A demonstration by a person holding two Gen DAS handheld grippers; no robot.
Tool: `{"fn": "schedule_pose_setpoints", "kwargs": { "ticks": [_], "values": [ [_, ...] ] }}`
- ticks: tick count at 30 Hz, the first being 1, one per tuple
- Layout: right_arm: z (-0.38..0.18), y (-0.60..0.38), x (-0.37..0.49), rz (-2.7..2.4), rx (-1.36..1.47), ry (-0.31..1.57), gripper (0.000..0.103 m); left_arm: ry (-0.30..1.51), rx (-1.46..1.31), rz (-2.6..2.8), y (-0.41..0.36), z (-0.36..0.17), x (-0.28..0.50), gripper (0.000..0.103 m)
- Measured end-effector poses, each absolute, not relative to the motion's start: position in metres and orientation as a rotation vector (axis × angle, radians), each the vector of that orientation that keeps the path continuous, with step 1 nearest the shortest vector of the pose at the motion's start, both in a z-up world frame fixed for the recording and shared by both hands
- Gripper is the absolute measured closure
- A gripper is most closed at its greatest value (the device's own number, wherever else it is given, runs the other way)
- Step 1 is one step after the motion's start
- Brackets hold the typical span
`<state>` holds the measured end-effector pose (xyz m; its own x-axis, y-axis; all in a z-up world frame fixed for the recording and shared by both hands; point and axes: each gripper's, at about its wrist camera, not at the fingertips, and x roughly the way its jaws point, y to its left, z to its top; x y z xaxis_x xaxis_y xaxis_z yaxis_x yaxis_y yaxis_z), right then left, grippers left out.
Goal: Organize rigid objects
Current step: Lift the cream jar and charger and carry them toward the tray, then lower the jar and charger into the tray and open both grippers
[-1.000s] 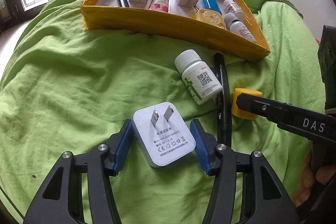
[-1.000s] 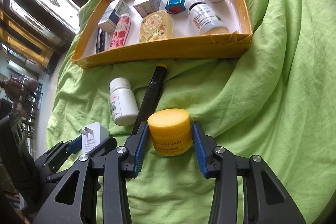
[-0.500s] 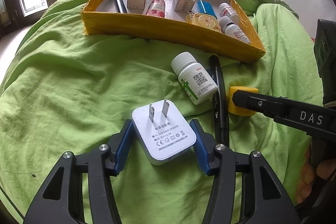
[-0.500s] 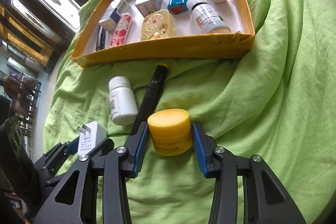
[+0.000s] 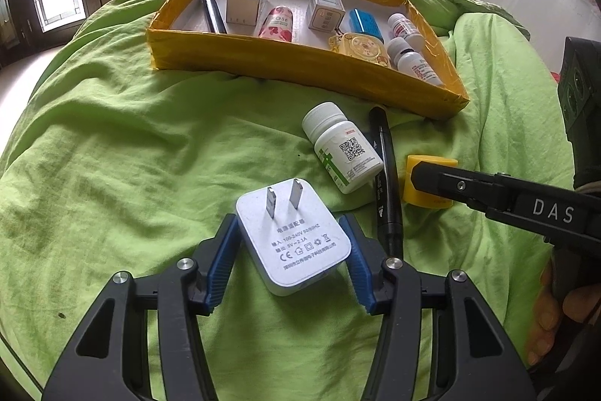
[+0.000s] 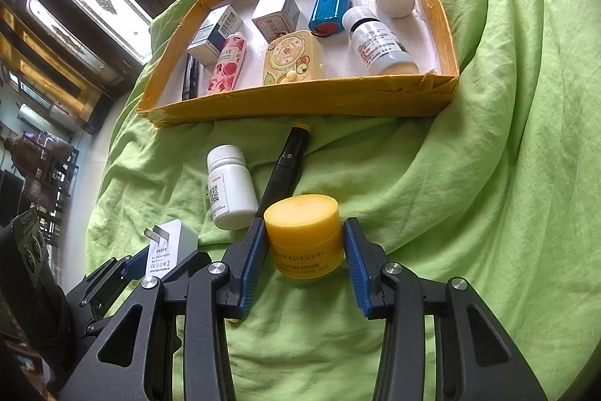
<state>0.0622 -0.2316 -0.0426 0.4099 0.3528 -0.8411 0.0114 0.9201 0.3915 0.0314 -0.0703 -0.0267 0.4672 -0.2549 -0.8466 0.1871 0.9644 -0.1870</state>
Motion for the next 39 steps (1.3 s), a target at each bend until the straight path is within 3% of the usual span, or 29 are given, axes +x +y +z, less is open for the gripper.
{"fn": "schedule_pose_setpoints", "kwargs": {
  "ticks": [13, 25, 39],
  "values": [
    [-0.030, -0.237, 0.061, 0.235, 0.398, 1.098, 0.066, 0.999, -0.191, -0.292, -0.057, -0.008, 0.042, 0.050],
    [0.006, -0.264, 0.084, 0.223, 0.524, 1.010, 0.066, 0.948, -0.204, -0.355, -0.061, 0.026, 0.117, 0.050],
    [0.026, -0.301, 0.190, 0.179, 0.725, 0.948, 0.066, 1.070, -0.198, -0.469, -0.104, -0.010, 0.207, 0.050]
  ]
}}
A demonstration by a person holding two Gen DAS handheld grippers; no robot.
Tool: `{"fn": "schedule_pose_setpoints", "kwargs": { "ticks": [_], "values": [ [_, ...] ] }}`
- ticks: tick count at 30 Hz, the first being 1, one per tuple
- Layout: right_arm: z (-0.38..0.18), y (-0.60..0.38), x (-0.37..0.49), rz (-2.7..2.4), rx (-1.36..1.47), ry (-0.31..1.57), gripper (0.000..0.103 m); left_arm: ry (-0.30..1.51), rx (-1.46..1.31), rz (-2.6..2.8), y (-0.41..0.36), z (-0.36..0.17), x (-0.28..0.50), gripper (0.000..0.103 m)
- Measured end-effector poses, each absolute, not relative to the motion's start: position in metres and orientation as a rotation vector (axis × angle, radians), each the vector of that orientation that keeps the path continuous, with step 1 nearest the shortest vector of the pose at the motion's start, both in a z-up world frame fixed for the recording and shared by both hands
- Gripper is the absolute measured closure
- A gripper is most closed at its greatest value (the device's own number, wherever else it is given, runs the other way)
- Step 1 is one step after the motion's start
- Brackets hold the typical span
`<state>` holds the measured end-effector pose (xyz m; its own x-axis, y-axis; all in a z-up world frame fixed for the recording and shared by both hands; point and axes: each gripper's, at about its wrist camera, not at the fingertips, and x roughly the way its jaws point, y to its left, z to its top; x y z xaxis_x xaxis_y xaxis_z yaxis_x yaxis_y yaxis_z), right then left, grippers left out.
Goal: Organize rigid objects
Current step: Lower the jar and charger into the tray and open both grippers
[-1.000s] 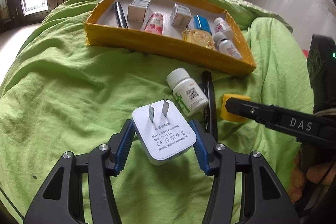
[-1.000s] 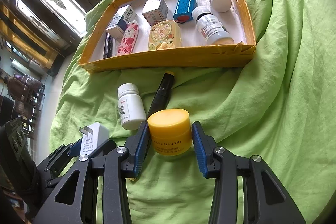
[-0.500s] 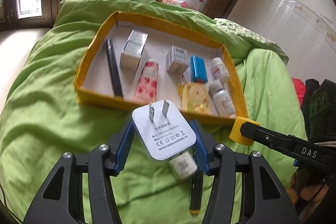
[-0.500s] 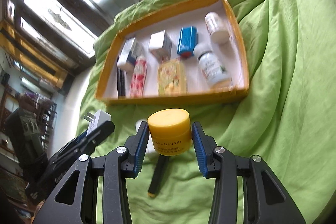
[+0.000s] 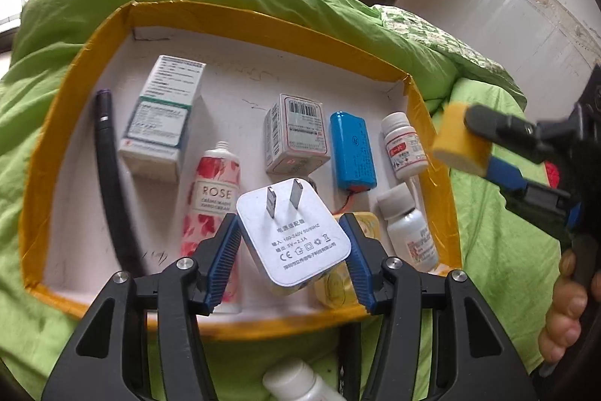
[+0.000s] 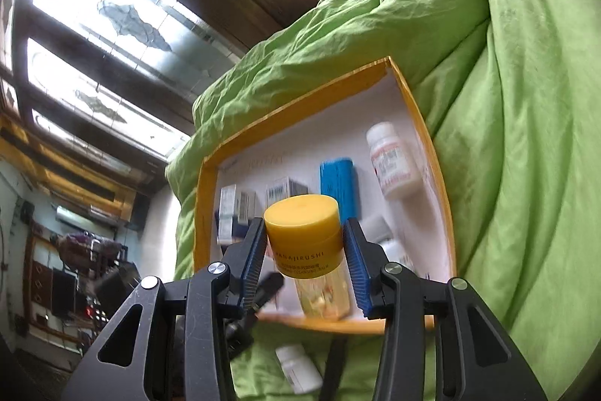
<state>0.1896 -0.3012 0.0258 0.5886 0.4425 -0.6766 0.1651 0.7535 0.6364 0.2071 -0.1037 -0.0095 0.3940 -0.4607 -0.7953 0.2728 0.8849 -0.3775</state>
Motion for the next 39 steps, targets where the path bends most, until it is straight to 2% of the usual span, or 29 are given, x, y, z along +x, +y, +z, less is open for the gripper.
{"fn": "schedule_pose_setpoints", "kwargs": {
  "ticks": [11, 22, 30, 31, 32, 35, 36, 39],
  "values": [
    [0.001, -0.307, 0.269, 0.135, 0.670, 0.979, 0.066, 1.089, -0.153, -0.425, -0.130, -0.015, 0.265, 0.050],
    [-0.013, -0.304, 0.292, 0.089, 0.488, 0.996, 0.066, 1.029, -0.060, -0.353, -0.133, -0.016, 0.295, 0.050],
    [-0.015, -0.298, 0.293, 0.088, 0.426, 0.977, 0.065, 1.074, -0.100, -0.353, -0.130, -0.012, 0.298, 0.050],
    [-0.014, -0.299, 0.291, 0.088, 0.429, 0.974, 0.064, 1.078, -0.102, -0.354, -0.128, -0.011, 0.296, 0.050],
    [-0.012, -0.298, 0.291, 0.086, 0.432, 0.971, 0.058, 1.078, -0.101, -0.354, -0.127, -0.010, 0.294, 0.049],
    [-0.004, -0.302, 0.284, 0.078, 0.452, 0.939, 0.037, 1.052, -0.126, -0.373, -0.121, 0.000, 0.286, 0.035],
    [0.000, -0.303, 0.280, 0.079, 0.458, 0.921, 0.036, 1.044, -0.132, -0.383, -0.121, 0.005, 0.284, 0.031],
    [0.009, -0.304, 0.272, 0.074, 0.464, 0.902, 0.036, 1.017, -0.133, -0.386, -0.117, 0.019, 0.275, 0.030]
  ]
}}
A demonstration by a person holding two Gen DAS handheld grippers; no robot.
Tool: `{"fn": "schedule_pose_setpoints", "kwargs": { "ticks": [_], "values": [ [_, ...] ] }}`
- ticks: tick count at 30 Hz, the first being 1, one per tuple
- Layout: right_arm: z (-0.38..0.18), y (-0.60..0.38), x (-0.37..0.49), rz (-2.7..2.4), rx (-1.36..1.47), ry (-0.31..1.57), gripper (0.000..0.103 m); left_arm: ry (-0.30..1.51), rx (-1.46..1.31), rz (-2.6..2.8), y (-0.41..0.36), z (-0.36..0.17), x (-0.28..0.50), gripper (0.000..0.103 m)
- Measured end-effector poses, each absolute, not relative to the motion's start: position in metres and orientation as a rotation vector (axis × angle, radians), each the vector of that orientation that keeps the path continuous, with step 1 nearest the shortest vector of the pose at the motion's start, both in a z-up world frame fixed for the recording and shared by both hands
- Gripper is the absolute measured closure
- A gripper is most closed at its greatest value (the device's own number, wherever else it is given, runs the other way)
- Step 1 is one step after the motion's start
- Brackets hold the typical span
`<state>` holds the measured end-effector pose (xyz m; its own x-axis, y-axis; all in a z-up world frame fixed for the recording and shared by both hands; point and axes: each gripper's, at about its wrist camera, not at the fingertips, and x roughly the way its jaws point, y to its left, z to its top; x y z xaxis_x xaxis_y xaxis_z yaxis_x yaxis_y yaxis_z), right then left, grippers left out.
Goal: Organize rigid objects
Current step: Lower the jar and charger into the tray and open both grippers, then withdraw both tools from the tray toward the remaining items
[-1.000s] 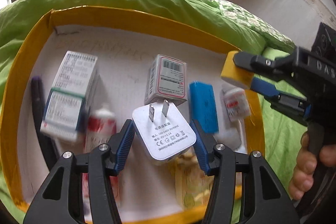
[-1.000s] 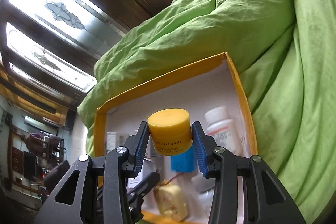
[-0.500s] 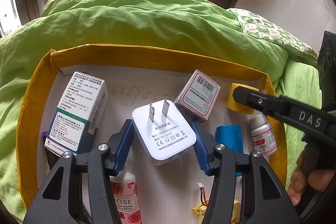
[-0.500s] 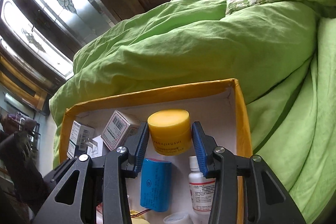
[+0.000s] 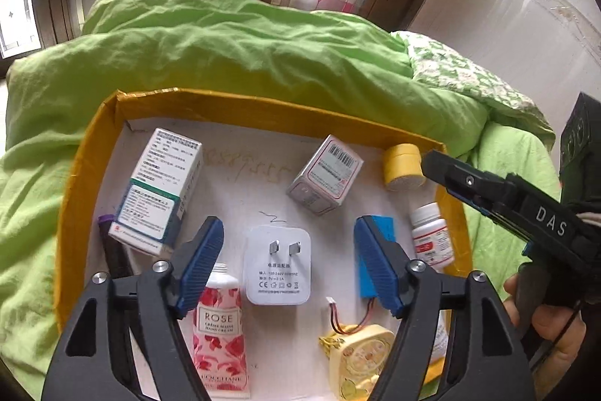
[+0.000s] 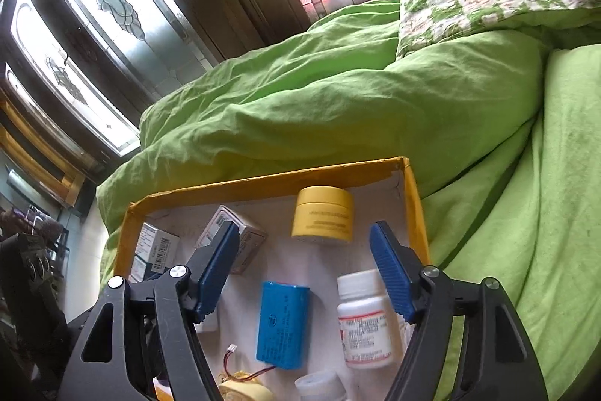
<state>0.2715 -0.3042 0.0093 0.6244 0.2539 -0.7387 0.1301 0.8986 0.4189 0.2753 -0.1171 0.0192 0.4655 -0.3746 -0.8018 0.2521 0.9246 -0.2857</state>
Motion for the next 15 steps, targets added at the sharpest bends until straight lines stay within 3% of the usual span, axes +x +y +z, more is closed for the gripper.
{"fn": "schedule_pose_setpoints", "kwargs": {
  "ticks": [8, 11, 15],
  "values": [
    [0.025, -0.321, 0.213, 0.081, 0.624, 0.852, 0.025, 0.972, -0.252, -0.393, -0.075, 0.040, 0.205, 0.030],
    [0.023, -0.324, 0.185, 0.076, 0.669, 0.848, 0.022, 0.967, -0.279, -0.359, -0.056, 0.032, 0.159, 0.024],
    [0.013, -0.325, 0.143, 0.064, 0.747, 0.850, 0.017, 1.019, -0.309, -0.308, -0.040, 0.007, 0.102, 0.024]
  ]
}}
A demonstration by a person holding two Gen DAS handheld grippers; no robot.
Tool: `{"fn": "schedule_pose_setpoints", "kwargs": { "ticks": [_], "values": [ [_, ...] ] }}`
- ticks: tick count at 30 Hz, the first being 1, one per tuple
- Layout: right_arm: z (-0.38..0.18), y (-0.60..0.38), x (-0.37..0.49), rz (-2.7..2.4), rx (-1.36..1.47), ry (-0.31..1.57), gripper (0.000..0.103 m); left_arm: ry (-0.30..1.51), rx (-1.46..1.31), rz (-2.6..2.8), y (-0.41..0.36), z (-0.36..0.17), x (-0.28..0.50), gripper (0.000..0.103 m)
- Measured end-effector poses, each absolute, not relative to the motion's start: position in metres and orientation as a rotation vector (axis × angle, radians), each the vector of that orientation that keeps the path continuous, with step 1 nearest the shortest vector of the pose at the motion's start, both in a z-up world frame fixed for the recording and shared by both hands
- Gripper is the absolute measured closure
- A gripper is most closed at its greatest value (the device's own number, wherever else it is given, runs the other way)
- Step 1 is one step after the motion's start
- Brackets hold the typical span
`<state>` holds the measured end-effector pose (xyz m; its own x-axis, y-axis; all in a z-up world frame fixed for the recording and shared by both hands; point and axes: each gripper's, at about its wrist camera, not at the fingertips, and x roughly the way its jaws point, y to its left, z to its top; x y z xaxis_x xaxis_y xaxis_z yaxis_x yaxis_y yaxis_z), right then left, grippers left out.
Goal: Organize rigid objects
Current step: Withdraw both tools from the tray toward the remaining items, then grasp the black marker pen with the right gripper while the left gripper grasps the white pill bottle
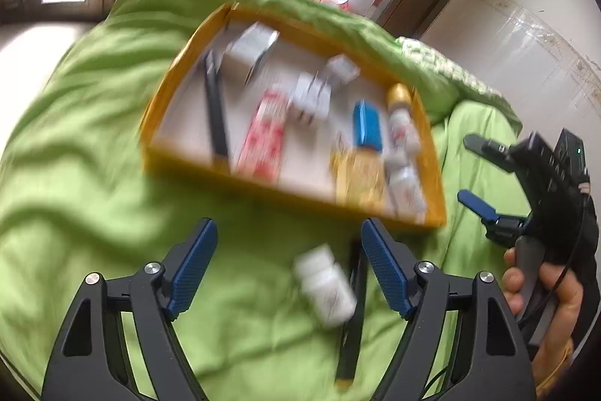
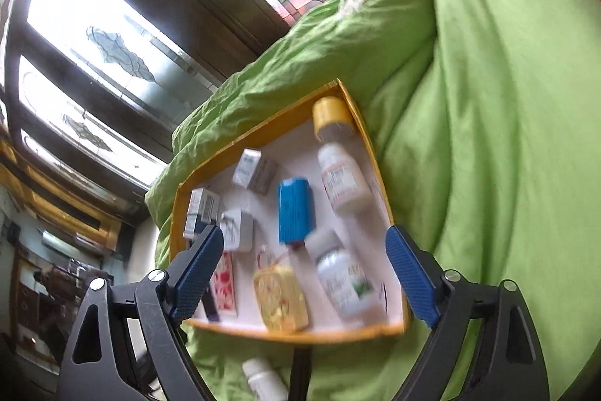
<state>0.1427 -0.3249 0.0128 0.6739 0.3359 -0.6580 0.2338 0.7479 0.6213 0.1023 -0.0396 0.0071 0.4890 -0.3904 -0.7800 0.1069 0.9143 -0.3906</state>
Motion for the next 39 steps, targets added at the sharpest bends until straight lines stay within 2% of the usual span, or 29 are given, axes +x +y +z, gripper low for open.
{"fn": "schedule_pose_setpoints", "kwargs": {
  "ticks": [5, 10, 13, 17, 24, 33, 35, 39],
  "values": [
    [-0.005, -0.309, 0.106, 0.102, 0.725, 0.968, 0.016, 1.079, -0.279, -0.271, -0.027, -0.013, 0.044, 0.024],
    [-0.011, -0.289, 0.074, 0.169, 0.641, 1.021, 0.016, 0.983, -0.237, -0.219, -0.026, 0.004, 0.038, 0.024],
    [-0.020, -0.272, 0.061, 0.213, 0.575, 1.063, 0.018, 0.988, -0.221, -0.182, -0.024, -0.002, 0.038, 0.024],
    [-0.042, -0.253, 0.055, 0.304, 0.586, 1.155, 0.039, 0.990, -0.213, -0.164, -0.022, -0.004, 0.038, 0.024],
    [-0.058, -0.244, 0.056, 0.330, 0.593, 1.200, 0.050, 0.999, -0.171, -0.166, -0.025, -0.007, 0.035, 0.024],
    [-0.070, -0.250, 0.076, 0.322, 0.761, 1.175, 0.070, 1.016, -0.122, -0.184, -0.038, -0.013, 0.035, 0.024],
    [-0.076, -0.248, 0.081, 0.330, 0.785, 1.188, 0.078, 1.018, -0.115, -0.185, -0.040, -0.013, 0.034, 0.024],
    [-0.087, -0.239, 0.084, 0.350, 0.800, 1.222, 0.079, 1.029, -0.108, -0.189, -0.043, -0.016, 0.034, 0.024]
  ]
}}
